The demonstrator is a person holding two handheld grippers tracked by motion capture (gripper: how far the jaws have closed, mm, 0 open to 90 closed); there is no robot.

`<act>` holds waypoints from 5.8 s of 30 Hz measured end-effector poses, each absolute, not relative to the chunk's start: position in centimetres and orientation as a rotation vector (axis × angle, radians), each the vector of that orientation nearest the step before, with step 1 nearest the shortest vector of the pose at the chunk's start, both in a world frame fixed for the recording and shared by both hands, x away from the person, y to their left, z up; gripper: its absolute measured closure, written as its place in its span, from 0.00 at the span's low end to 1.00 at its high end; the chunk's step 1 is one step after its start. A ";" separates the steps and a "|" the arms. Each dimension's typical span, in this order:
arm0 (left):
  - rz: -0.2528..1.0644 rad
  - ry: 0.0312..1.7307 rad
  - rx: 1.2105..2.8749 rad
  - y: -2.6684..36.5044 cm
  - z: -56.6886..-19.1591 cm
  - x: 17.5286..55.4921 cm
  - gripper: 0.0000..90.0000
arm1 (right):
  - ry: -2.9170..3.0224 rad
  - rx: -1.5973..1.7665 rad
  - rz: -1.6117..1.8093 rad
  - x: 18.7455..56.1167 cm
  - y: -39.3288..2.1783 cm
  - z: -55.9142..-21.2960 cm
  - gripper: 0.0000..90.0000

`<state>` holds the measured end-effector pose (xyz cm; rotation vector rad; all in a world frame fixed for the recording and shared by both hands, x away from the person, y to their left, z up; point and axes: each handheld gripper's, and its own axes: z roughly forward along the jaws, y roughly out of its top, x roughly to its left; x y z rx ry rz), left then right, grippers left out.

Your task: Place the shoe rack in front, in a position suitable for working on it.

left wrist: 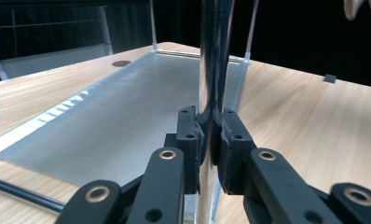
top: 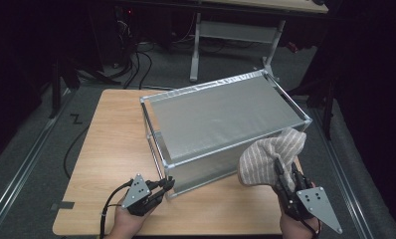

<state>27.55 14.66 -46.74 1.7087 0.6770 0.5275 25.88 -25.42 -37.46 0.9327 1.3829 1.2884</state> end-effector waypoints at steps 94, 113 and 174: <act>0.519 0.662 1.712 15.3 -46.9 21.7 0.89 | 1.877 0.613 1.602 26.2 -5.9 -34.9 0.21; 0.517 0.661 1.719 15.3 -46.9 21.6 0.89 | 1.907 0.617 1.535 27.5 -6.4 -36.1 0.48; 0.575 0.607 1.637 15.3 -46.2 21.6 0.88 | 1.767 0.582 1.614 26.2 -5.2 -37.8 0.60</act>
